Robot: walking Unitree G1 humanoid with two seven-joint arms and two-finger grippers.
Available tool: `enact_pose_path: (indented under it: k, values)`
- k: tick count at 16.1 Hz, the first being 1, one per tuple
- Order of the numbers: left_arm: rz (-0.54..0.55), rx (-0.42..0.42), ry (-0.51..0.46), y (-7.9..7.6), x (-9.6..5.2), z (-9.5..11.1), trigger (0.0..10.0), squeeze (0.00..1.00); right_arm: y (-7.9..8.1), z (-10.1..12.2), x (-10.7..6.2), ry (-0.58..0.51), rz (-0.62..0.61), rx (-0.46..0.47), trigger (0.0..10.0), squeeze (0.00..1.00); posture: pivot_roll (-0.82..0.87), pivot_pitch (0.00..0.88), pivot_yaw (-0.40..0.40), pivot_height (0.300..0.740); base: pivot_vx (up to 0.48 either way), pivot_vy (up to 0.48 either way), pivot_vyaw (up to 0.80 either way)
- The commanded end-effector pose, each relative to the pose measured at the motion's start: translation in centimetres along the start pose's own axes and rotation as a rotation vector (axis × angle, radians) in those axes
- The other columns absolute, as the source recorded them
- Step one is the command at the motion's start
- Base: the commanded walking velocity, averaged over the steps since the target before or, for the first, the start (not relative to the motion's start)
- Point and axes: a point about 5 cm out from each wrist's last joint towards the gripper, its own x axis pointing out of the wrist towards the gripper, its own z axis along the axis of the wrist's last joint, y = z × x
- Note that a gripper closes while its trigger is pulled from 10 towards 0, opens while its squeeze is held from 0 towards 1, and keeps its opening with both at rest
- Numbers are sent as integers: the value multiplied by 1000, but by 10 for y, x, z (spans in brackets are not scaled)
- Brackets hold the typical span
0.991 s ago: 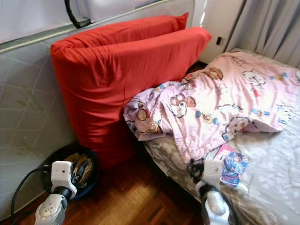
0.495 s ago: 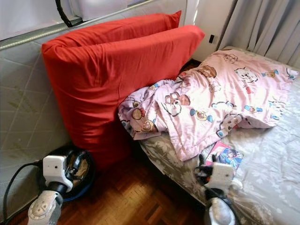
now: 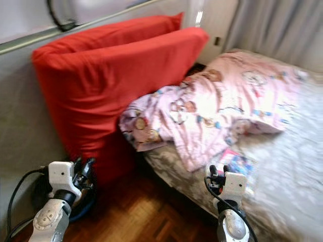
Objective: Clean up the room
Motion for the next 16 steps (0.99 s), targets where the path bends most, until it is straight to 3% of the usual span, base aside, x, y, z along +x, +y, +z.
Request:
enact_pose_path:
  k: [1, 4, 16]
  values:
    - [7, 13, 1, -1, 0, 2, 10000, 0, -3, 3, 0, -3, -7, -3, 10000, 0, -7, 48, -33, 740, 0, 0, -775]
    - [12, 20, 13, 1, 0, 3, 10000, 0, 0, 3, 1, 10, -6, 2, 10000, 0, -4, 62, -33, 740, 0, -414, -775]
    - [21, 8, 6, 0, 2, 7, 10000, 0, 9, 2, 3, 38, 20, 11, 10000, 0, 2, 78, -38, 740, 0, 0, -775]
